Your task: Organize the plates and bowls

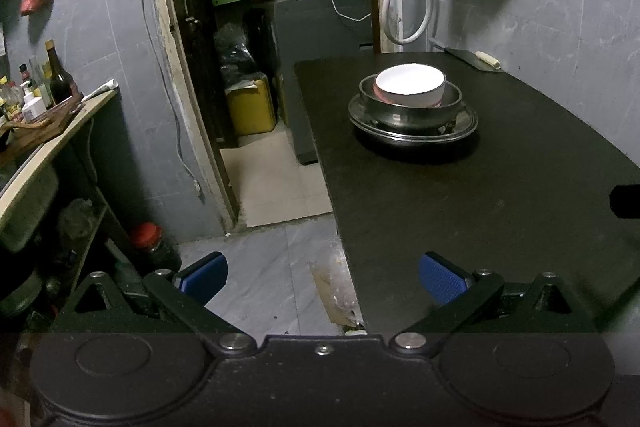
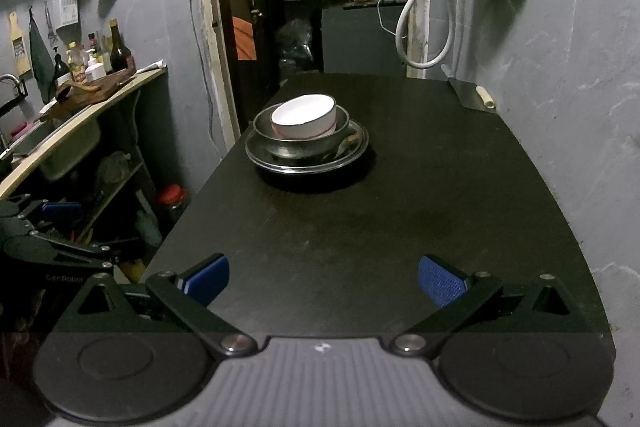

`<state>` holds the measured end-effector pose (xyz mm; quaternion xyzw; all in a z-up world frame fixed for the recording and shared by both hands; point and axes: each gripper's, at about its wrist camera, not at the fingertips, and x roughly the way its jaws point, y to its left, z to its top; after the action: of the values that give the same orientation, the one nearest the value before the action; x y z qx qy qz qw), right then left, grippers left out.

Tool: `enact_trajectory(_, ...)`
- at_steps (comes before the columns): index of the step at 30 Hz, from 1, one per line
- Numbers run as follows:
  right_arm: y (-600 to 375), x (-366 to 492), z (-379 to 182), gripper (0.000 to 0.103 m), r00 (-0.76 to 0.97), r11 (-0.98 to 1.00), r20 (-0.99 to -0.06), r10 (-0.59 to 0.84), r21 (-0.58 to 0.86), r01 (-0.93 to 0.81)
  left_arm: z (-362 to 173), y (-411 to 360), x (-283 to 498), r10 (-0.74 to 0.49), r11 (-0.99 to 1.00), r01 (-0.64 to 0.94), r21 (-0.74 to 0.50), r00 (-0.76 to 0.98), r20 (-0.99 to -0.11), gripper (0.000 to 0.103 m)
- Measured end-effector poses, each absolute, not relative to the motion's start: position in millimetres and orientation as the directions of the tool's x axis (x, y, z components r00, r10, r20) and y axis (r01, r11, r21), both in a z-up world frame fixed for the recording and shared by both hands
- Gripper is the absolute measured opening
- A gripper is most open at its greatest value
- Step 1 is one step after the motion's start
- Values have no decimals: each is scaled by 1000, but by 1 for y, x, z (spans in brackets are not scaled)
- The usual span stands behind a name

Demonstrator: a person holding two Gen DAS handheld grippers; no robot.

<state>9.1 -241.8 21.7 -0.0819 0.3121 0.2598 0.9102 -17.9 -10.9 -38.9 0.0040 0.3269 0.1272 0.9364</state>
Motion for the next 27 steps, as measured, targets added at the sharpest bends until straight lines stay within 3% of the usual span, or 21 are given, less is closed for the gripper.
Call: enact_trajectory(27, -239, 8, 22, 103, 676, 858, -614, 407, 3, -514, -43, -8, -17, 223, 972, -216, 86, 758, -613, 102)
